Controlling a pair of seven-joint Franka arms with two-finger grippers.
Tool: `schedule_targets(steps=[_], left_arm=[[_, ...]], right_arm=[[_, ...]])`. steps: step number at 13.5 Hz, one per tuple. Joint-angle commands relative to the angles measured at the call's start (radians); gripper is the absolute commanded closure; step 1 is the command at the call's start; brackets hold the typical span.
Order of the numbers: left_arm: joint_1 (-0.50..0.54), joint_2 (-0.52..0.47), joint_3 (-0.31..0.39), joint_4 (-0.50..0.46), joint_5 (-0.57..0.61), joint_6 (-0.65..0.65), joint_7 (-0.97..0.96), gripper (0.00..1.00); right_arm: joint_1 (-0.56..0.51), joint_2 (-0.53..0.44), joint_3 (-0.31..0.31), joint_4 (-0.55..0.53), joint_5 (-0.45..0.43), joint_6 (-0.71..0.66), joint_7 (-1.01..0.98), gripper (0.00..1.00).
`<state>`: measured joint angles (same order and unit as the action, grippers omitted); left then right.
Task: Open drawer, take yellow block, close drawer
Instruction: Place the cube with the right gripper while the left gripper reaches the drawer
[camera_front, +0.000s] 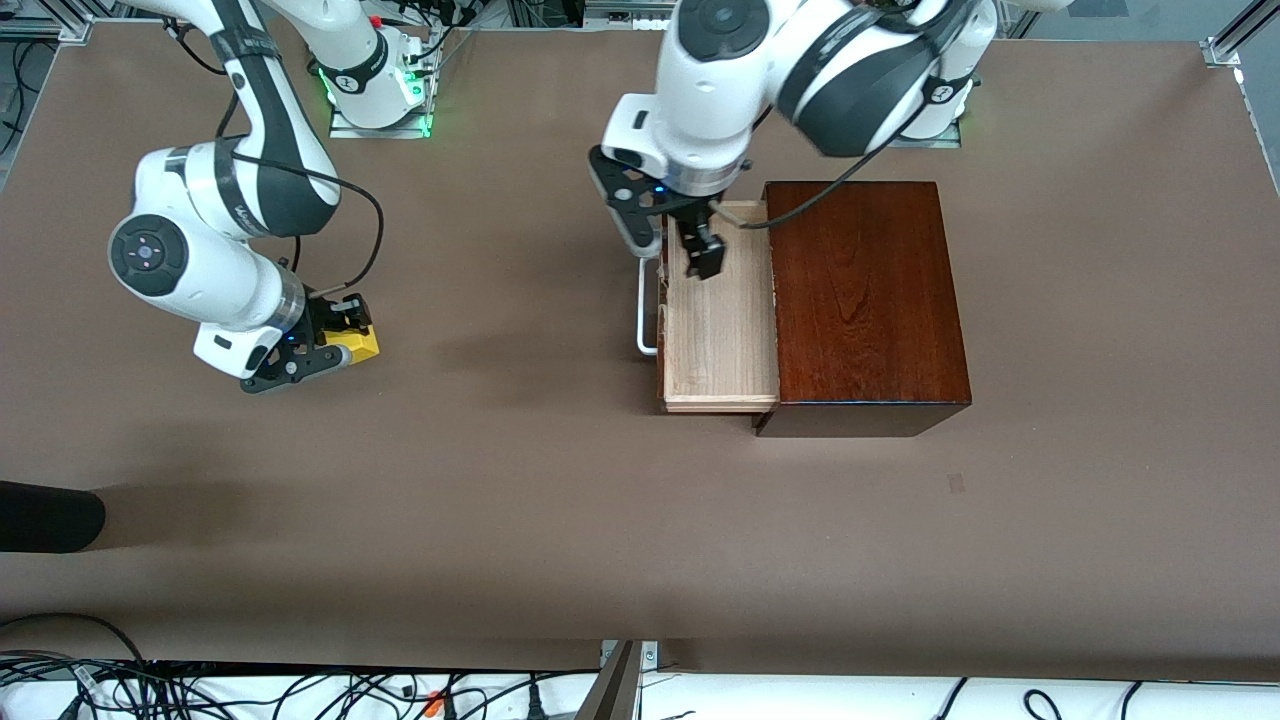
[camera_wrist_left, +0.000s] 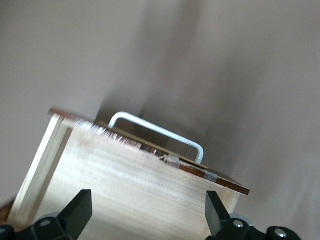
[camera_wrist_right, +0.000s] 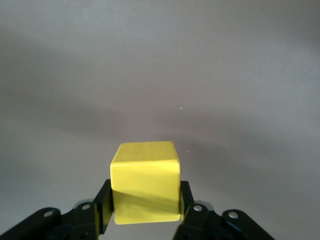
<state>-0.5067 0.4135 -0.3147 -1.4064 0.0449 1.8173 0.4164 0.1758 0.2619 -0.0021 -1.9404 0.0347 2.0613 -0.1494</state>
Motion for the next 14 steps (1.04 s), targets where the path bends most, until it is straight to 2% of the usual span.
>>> schedule_targets(steps=[1, 4, 7, 8, 10, 11, 14], left_arm=[[-0.042, 0.094, 0.016, 0.084, 0.029, -0.016, 0.207, 0.00], [-0.126, 0.152, 0.012, 0.086, 0.176, -0.009, 0.303, 0.00], [-0.171, 0.208, 0.014, 0.089, 0.231, 0.009, 0.320, 0.00], [-0.171, 0.226, 0.013, 0.089, 0.253, 0.023, 0.318, 0.00], [-0.173, 0.261, 0.017, 0.089, 0.263, 0.052, 0.309, 0.00], [-0.176, 0.269, 0.019, 0.087, 0.276, 0.059, 0.308, 0.00], [-0.176, 0.272, 0.022, 0.084, 0.312, 0.057, 0.305, 0.00]], right_arm=[[-0.009, 0.055, -0.013, -0.032, 0.010, 0.097, 0.030, 1.00], [-0.012, 0.140, -0.015, -0.034, 0.010, 0.172, 0.066, 1.00], [-0.012, 0.195, -0.015, -0.034, 0.010, 0.238, 0.117, 1.00], [-0.012, 0.204, -0.015, -0.034, 0.010, 0.243, 0.119, 0.93], [-0.022, 0.217, -0.027, -0.035, 0.008, 0.243, 0.111, 0.57], [-0.024, 0.217, -0.027, -0.035, 0.008, 0.243, 0.106, 0.01], [-0.024, 0.203, -0.035, -0.028, 0.008, 0.230, 0.100, 0.00]])
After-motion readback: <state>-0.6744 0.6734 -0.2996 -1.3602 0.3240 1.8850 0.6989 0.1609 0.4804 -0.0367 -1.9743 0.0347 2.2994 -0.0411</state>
